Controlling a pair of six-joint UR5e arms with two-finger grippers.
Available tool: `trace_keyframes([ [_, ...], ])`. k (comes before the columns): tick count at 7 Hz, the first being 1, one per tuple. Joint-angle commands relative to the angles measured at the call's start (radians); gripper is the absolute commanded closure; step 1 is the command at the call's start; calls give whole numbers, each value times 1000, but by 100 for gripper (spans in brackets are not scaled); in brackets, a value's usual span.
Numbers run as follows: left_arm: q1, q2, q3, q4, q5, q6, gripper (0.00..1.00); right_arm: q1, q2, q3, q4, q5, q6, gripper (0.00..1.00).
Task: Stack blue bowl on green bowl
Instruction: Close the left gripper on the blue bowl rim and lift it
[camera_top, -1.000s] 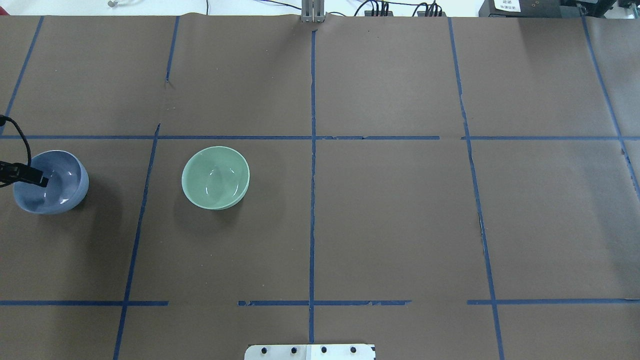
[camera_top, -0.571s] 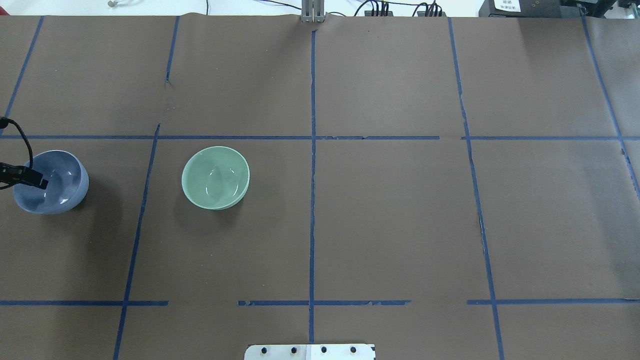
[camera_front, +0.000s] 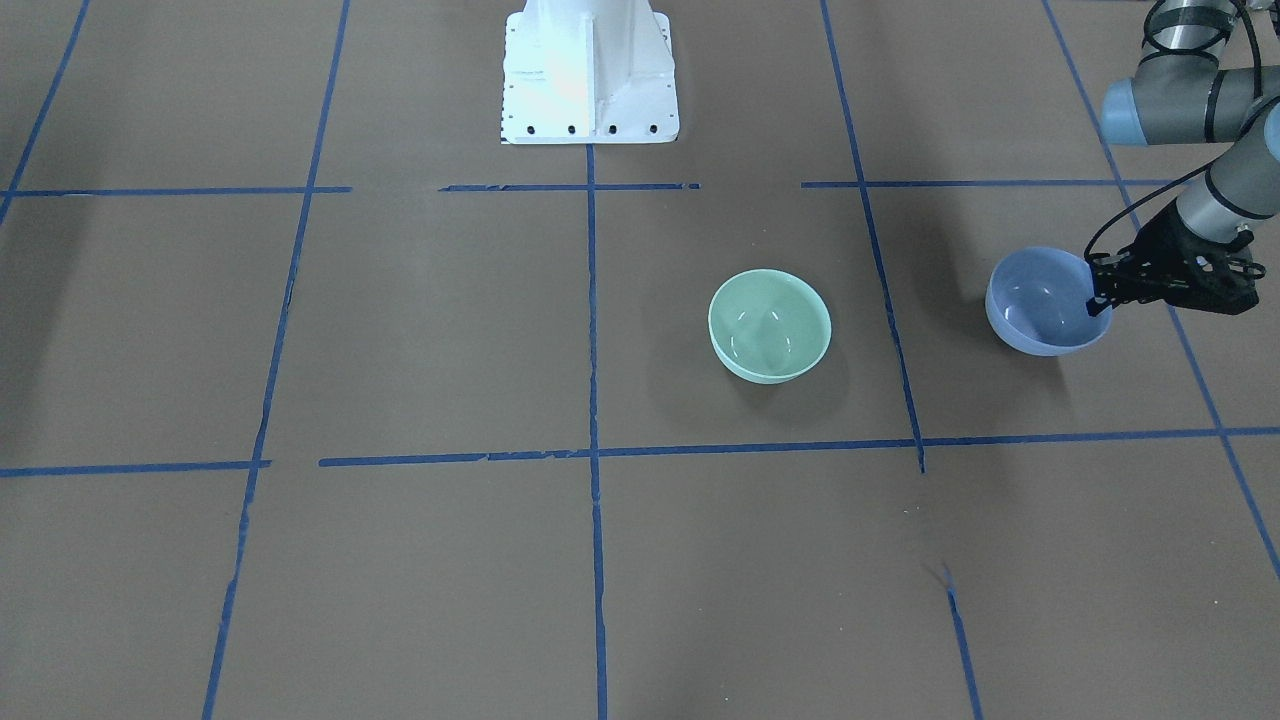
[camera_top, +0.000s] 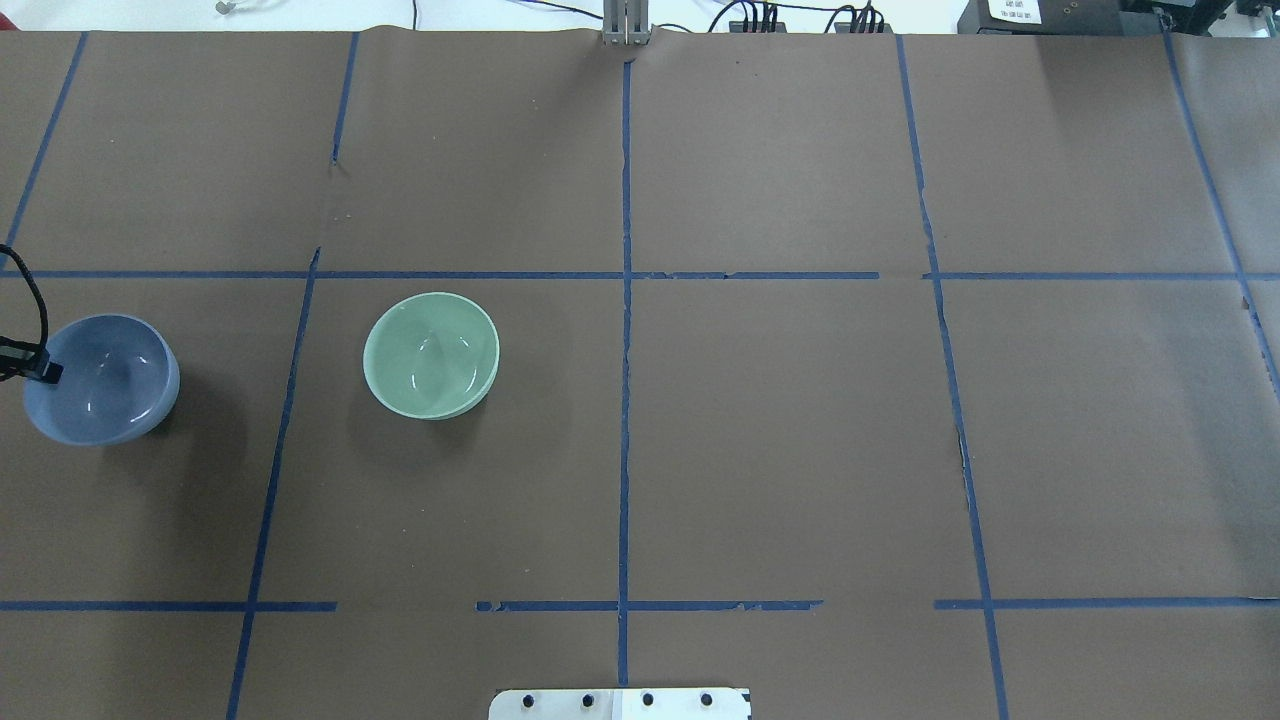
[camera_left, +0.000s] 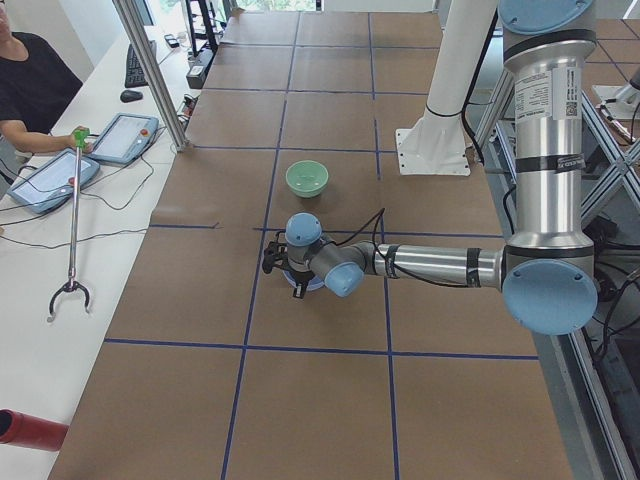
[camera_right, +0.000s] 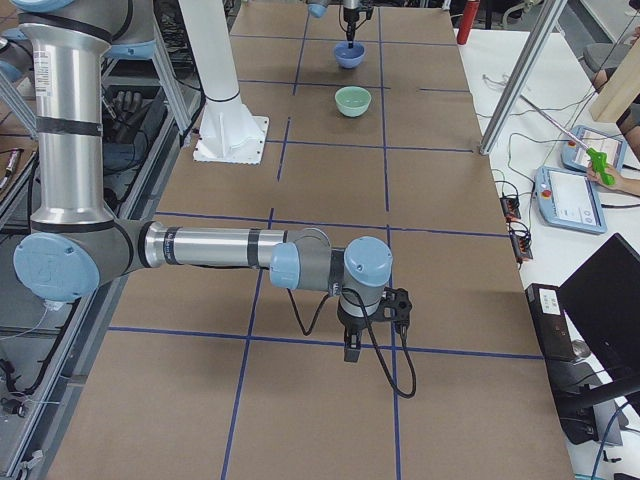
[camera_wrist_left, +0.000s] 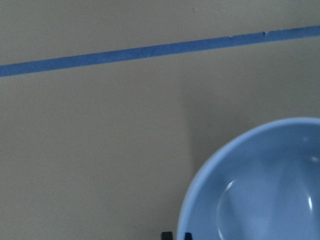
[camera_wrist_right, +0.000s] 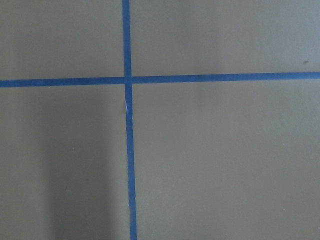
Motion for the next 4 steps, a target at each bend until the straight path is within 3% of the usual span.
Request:
trace_keyframes([
  [1,-50,22,-171,181,-97,29,100,1,0,0,0,0,0,0],
  [3,-163,-1,-364,525,-97,153,100,1,0,0,0,0,0,0],
  [4,-207,-61,-429,688,-97,212,100,-1,0,0,0,0,0,0],
])
